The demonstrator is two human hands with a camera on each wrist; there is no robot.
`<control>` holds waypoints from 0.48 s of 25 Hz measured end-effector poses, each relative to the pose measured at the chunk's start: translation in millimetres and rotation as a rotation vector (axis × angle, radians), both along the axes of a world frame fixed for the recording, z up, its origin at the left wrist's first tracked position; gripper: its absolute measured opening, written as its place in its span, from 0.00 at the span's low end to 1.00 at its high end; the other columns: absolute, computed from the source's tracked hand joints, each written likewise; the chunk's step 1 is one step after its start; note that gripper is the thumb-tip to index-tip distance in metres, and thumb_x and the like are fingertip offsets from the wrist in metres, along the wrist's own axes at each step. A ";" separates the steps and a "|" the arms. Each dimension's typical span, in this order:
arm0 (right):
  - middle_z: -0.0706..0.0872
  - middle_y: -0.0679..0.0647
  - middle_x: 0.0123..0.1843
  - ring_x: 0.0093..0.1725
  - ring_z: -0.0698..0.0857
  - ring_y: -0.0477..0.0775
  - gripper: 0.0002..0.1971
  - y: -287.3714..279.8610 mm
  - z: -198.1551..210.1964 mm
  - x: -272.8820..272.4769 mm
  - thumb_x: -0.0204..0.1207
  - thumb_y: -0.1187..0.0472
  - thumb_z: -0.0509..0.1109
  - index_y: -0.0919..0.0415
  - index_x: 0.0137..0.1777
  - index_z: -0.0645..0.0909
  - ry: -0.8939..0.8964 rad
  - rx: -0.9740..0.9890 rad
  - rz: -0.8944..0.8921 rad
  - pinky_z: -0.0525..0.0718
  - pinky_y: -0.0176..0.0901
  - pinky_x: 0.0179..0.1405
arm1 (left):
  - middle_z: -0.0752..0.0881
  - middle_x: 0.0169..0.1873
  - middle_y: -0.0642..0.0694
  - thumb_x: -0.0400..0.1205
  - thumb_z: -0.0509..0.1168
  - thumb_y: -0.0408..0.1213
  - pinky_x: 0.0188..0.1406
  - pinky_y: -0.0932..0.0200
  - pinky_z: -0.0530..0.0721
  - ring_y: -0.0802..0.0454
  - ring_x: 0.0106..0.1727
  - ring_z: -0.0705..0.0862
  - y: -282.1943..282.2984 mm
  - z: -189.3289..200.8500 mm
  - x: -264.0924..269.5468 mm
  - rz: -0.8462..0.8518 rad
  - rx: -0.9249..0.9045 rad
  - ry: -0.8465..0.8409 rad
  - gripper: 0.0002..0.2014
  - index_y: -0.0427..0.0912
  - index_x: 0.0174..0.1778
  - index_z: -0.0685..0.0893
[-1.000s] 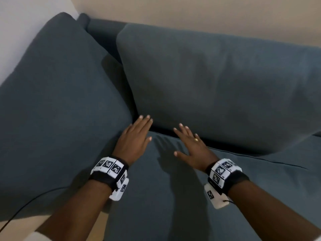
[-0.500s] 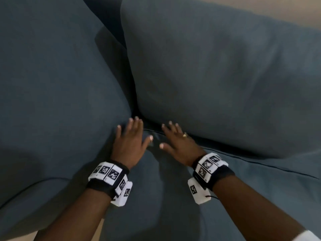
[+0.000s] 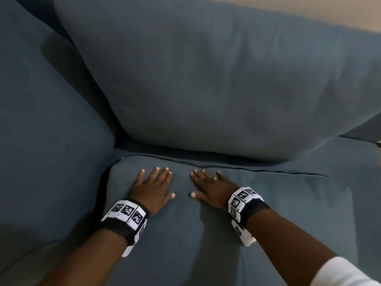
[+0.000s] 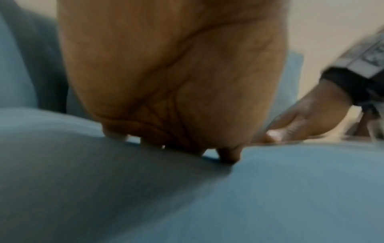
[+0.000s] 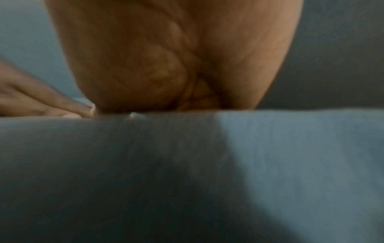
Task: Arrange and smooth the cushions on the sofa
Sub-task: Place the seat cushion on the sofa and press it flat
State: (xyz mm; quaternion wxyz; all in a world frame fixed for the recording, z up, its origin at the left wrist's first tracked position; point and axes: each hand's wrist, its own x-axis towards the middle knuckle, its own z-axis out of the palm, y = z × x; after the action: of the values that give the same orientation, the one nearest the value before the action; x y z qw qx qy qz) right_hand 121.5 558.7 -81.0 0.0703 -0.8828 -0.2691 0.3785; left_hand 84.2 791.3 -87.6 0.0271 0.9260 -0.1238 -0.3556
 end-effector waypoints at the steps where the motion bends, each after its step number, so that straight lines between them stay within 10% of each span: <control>1: 0.47 0.49 0.92 0.91 0.46 0.52 0.44 -7.2 4.1 6.9 0.80 0.24 0.37 0.48 0.91 0.49 -0.056 0.078 -0.075 0.50 0.62 0.88 | 0.43 0.90 0.50 0.85 0.38 0.69 0.86 0.31 0.43 0.49 0.90 0.39 -6.6 4.3 9.9 0.102 -0.051 -0.050 0.41 0.46 0.90 0.43; 4: 0.51 0.47 0.92 0.91 0.46 0.50 0.41 -42.3 21.8 14.4 0.82 0.27 0.41 0.47 0.90 0.54 -0.168 0.249 -0.328 0.50 0.51 0.86 | 0.47 0.90 0.49 0.87 0.41 0.64 0.86 0.40 0.47 0.48 0.90 0.46 -43.9 22.2 20.7 0.204 -0.247 -0.246 0.39 0.45 0.90 0.48; 7: 0.44 0.47 0.92 0.91 0.44 0.51 0.63 -81.9 4.0 -20.2 0.56 0.13 0.16 0.45 0.90 0.42 -0.007 -0.010 -0.090 0.45 0.64 0.86 | 0.44 0.90 0.50 0.81 0.28 0.71 0.86 0.35 0.42 0.51 0.90 0.42 -79.1 5.7 -8.7 -0.053 -0.034 -0.009 0.45 0.47 0.90 0.44; 10: 0.47 0.44 0.92 0.90 0.43 0.47 0.49 -119.0 15.8 -15.9 0.74 0.19 0.34 0.46 0.91 0.50 -0.145 0.172 -0.417 0.47 0.55 0.88 | 0.47 0.90 0.47 0.86 0.44 0.65 0.86 0.37 0.45 0.47 0.90 0.45 -120.2 14.8 5.0 0.200 -0.217 -0.164 0.41 0.44 0.90 0.48; 12: 0.49 0.46 0.92 0.91 0.44 0.50 0.49 -142.2 24.9 -20.7 0.75 0.20 0.32 0.47 0.90 0.53 -0.125 0.090 -0.410 0.50 0.59 0.88 | 0.42 0.90 0.48 0.87 0.45 0.65 0.87 0.36 0.44 0.48 0.90 0.42 -153.0 17.7 0.2 0.065 -0.188 -0.171 0.41 0.45 0.90 0.44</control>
State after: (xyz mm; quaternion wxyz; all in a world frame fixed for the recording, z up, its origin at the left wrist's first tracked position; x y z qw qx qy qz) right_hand 100.8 416.5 -56.1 0.1685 -0.9367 -0.1044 0.2886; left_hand 84.4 638.3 -70.0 0.1147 0.9498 -0.1284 -0.2612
